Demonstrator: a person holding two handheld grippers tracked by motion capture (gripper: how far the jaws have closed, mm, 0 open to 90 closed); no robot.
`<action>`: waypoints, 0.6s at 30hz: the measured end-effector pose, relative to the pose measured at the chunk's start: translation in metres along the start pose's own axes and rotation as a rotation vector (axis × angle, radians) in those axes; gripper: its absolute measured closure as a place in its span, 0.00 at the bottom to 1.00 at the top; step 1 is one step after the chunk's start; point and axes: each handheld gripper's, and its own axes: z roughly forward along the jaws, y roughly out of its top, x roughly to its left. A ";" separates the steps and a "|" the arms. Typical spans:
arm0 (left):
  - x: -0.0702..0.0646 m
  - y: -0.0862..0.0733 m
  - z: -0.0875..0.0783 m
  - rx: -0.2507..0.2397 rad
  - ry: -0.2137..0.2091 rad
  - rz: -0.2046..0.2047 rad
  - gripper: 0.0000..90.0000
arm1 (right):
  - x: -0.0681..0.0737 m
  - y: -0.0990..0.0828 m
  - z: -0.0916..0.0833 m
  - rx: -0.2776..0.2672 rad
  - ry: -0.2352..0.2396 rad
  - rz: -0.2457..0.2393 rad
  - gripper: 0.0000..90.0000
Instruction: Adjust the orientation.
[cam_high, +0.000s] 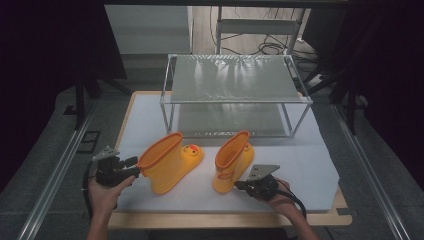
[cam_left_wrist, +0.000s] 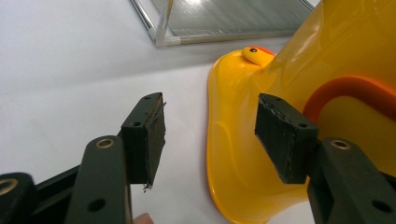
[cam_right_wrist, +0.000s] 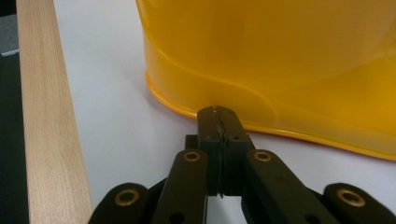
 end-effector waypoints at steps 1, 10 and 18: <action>0.000 0.000 0.000 0.000 0.000 0.000 0.48 | 0.000 -0.001 -0.002 -0.009 -0.003 0.002 0.97; 0.001 0.000 -0.002 -0.008 -0.006 0.000 0.48 | -0.025 -0.032 -0.051 -0.118 -0.168 0.142 0.73; 0.002 -0.001 -0.001 -0.004 -0.010 0.000 0.47 | -0.049 -0.055 -0.073 -0.179 -0.243 0.281 0.56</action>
